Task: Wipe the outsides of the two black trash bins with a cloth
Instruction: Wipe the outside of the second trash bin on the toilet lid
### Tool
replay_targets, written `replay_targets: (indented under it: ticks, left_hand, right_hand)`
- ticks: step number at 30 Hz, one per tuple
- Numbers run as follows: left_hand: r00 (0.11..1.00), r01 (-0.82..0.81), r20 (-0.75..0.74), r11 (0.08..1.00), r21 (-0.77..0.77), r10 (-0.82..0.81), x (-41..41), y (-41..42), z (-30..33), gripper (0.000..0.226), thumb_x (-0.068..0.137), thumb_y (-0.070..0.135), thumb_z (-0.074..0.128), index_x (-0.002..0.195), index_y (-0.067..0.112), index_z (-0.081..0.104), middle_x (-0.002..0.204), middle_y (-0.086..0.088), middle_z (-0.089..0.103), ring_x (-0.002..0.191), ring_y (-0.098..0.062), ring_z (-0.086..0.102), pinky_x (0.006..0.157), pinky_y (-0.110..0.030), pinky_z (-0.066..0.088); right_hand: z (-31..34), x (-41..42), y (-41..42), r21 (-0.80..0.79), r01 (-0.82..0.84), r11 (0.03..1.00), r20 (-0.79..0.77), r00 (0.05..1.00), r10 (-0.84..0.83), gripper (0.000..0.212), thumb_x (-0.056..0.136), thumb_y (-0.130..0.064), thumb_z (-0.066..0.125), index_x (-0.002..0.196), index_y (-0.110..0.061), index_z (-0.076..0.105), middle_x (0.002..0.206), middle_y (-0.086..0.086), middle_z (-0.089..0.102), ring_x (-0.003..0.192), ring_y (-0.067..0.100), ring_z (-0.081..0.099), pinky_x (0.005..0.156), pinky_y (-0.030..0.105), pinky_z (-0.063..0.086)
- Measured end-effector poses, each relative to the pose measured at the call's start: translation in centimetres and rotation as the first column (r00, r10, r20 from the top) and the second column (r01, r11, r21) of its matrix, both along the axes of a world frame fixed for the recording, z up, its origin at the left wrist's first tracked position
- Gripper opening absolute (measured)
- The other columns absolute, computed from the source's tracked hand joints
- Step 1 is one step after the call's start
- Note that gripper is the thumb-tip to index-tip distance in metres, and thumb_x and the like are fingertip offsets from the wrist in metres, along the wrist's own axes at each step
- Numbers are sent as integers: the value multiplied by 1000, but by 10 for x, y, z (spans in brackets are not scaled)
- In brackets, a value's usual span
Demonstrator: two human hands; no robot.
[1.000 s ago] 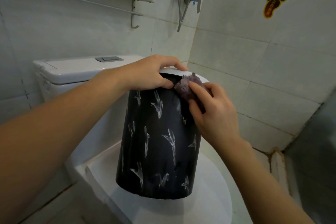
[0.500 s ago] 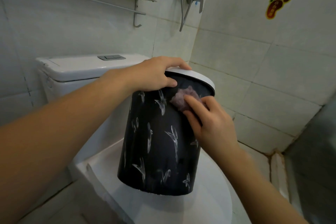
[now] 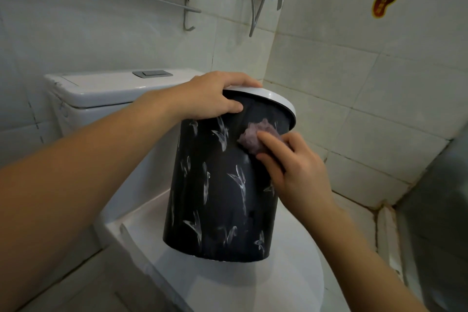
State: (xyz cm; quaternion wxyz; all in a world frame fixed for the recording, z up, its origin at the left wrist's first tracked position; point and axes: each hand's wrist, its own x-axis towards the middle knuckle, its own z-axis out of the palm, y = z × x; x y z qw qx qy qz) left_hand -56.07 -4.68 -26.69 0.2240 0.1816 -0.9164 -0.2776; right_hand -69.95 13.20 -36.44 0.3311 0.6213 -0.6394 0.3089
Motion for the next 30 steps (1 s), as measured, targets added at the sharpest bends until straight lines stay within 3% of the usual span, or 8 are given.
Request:
replay_targets:
  ticks: [5,9,12,17,20,25,30]
  left_hand:
    - [1000,22,-23,1000,15,-22,1,-2,-2,57,73,35,73,116,66,55,127,17,60,116,-11,59,103,-38,49]
    - [1000,-6,-28,999,-47,4,1,-5,0,59,84,18,77,123,57,56,124,11,52,120,-16,51,106,-40,44]
    - [999,5,-37,1000,-17,-6,0,-1,-1,59,81,17,77,119,57,57,128,12,56,121,-15,54,107,-40,45]
    - [1000,-10,-27,1000,-11,9,-4,6,-4,59,65,37,69,115,64,56,125,18,62,118,-13,58,106,-41,46]
    - [1000,-15,-14,1000,-6,15,-3,6,-3,61,63,36,67,117,62,56,119,17,64,112,-15,61,100,-42,50]
    - [999,-45,-20,998,-40,44,-1,8,-5,64,58,44,69,116,65,52,121,16,61,116,-18,56,104,-42,46]
    - [999,-39,-19,999,-29,38,0,5,-5,64,52,51,68,111,70,51,120,17,62,118,-22,55,102,-43,48]
  right_hand:
    - [0,1,-3,0,23,1000,71,997,-23,40,98,-39,49,129,-18,63,98,6,58,73,20,55,55,37,53]
    - [-10,5,11,107,-92,990,-57,993,99,37,100,-40,50,130,-22,61,98,7,57,73,19,54,54,35,52]
    - [-7,5,13,102,-81,991,-126,988,94,34,99,-37,52,126,-20,65,95,8,57,69,20,51,50,33,49]
    - [3,12,2,8,48,999,-12,999,-48,33,96,-36,56,122,-19,66,93,8,55,64,25,52,45,36,47]
    - [-4,13,8,58,-18,998,-34,999,20,35,96,-39,54,126,-21,62,94,7,55,66,22,52,47,37,49]
    - [-16,13,26,226,-128,966,-113,981,156,36,98,-45,54,130,-30,51,97,4,54,72,18,52,50,37,51]
    - [-4,10,18,140,-55,989,-101,992,69,34,97,-41,56,126,-24,62,96,5,57,71,19,54,50,38,51]
